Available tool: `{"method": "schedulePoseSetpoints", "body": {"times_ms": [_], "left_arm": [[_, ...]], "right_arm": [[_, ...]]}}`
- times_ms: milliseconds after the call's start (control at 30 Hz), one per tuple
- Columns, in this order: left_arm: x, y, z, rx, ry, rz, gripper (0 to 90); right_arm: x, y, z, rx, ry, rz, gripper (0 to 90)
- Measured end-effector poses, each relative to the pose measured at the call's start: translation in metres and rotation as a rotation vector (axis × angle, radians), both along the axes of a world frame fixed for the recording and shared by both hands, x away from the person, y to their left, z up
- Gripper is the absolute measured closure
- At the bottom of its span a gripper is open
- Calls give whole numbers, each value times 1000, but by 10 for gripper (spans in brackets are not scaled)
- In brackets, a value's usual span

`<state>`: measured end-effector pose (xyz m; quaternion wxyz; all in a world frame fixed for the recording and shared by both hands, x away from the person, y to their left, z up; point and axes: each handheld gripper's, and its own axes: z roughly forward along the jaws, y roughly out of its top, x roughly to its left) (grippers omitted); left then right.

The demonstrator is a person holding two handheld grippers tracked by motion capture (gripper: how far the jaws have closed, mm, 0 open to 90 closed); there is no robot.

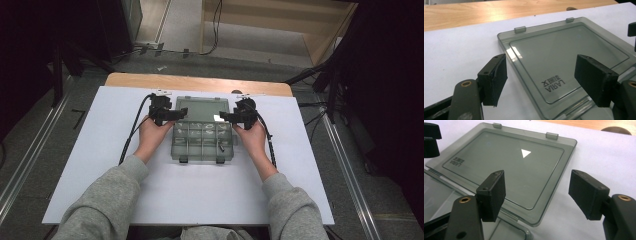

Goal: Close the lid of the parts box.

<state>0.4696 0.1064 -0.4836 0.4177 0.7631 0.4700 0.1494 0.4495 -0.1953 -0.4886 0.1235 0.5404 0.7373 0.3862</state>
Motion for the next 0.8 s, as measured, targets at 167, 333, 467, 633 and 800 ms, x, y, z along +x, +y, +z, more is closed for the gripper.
{"method": "schedulePoseSetpoints", "body": {"times_ms": [167, 333, 467, 633, 800], "left_arm": [[2, -3, -7, 16, 20, 1, 269], [4, -6, -13, -3, 39, 15, 268], [4, -8, -17, 7, 56, 18, 268], [5, -9, -20, 18, 58, 15, 267], [6, -10, -21, 9, 62, 5, 245]], "right_arm": [[1, 3, -5, -13, 10, -10, 280], [3, 7, -9, -12, 5, -16, 278], [4, 10, -13, 8, 24, -10, 273], [5, 14, -18, -28, 28, -4, 266], [7, 14, -18, -12, 45, -1, 245]]}}
